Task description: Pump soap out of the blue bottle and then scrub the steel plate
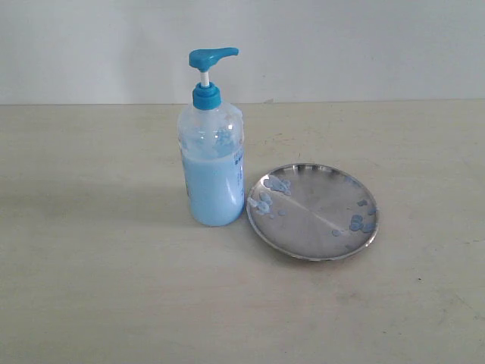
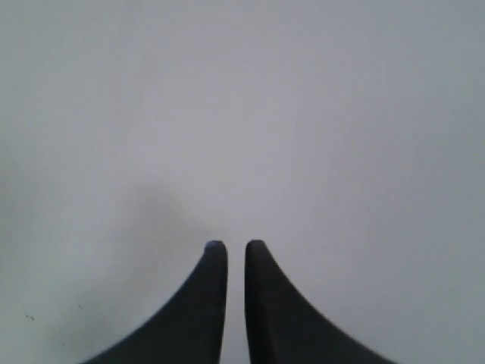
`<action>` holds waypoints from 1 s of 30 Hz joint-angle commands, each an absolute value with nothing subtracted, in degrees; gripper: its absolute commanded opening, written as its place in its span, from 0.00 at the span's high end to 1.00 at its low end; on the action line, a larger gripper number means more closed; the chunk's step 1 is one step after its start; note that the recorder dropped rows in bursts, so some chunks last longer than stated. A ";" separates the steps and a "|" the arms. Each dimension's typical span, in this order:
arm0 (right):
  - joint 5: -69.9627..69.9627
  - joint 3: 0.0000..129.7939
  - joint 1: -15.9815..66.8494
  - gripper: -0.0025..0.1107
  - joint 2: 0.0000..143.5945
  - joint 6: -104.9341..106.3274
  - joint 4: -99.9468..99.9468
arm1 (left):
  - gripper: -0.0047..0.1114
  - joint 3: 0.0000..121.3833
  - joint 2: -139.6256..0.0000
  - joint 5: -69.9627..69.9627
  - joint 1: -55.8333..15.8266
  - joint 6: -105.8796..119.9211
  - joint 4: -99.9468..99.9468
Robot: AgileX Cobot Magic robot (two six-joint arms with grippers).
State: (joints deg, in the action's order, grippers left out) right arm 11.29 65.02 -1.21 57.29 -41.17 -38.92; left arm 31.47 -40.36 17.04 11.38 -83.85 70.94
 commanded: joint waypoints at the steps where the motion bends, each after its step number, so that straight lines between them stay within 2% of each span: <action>1: -2.30 65.36 0.45 0.98 57.22 -41.98 -39.30 | 0.92 21.53 -27.51 -0.72 6.54 -83.54 67.64; 4: -7.65 65.36 2.82 0.98 57.22 -41.12 -39.30 | 0.92 17.60 -20.31 -9.63 2.98 -79.78 70.54; 9: -13.25 65.36 8.29 0.98 57.22 -34.74 -39.30 | 0.92 14.19 -13.72 -15.03 1.49 -74.75 71.31; 21: -15.34 65.36 18.93 0.98 57.22 -27.14 -38.96 | 0.92 0.11 -11.08 -15.43 1.49 -76.66 62.45; 24: -16.81 65.36 19.81 0.98 57.96 -24.51 -38.44 | 0.92 0.00 -11.08 -14.07 1.49 -76.66 61.73; 27: -21.92 65.36 19.90 0.98 62.09 -24.51 -37.73 | 0.92 0.00 -11.08 -13.68 1.49 -76.66 61.87; 30: -27.25 65.36 19.90 0.98 73.89 -20.01 -36.59 | 0.92 0.00 -11.08 -13.36 1.49 -76.66 61.88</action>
State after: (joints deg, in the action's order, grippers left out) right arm -21.88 65.57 19.91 64.40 -23.91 -38.42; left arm 0.16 -11.34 -14.10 1.91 -76.37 62.46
